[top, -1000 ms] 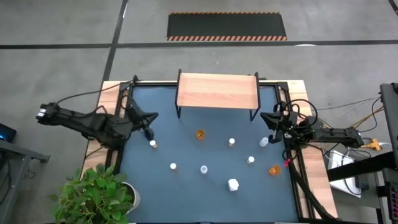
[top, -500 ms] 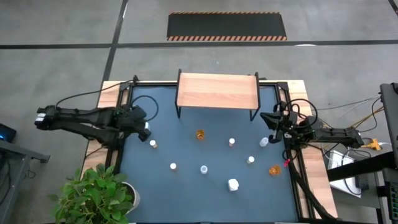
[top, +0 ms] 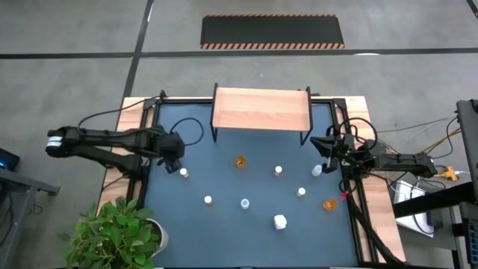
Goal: Pick and place medicine bottles onto shelf by color
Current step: Put the left white pill bottle on the shelf
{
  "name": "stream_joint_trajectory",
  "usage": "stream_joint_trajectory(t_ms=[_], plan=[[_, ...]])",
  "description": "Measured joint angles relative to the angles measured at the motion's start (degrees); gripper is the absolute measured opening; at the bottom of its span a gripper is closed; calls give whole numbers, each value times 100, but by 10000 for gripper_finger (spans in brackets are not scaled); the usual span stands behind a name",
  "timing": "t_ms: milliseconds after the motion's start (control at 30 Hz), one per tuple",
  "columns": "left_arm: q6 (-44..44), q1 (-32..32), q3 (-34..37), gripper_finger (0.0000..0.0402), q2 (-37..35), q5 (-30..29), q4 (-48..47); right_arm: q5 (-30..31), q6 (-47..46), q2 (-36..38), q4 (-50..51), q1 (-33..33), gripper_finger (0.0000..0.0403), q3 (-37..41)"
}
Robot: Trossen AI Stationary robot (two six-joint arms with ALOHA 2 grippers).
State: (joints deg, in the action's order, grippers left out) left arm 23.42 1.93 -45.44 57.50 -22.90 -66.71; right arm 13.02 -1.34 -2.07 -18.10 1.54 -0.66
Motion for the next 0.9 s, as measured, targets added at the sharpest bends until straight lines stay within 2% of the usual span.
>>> stream_joint_trajectory(t_ms=[67,167,400,633,900], plan=[[-260,0,1,240,109,7,-6,-2,-19,0,18,0,13,2],[-597,1,3,251,273,9,16,-4,-15,0,30,0,13,2],[-1140,120,5,253,568,16,19,-25,-13,0,52,0,13,2],[-1519,469,8,253,711,43,21,-307,-15,0,89,-2,13,2],[-2159,860,57,253,703,323,26,-313,-14,0,119,-2,13,2]])
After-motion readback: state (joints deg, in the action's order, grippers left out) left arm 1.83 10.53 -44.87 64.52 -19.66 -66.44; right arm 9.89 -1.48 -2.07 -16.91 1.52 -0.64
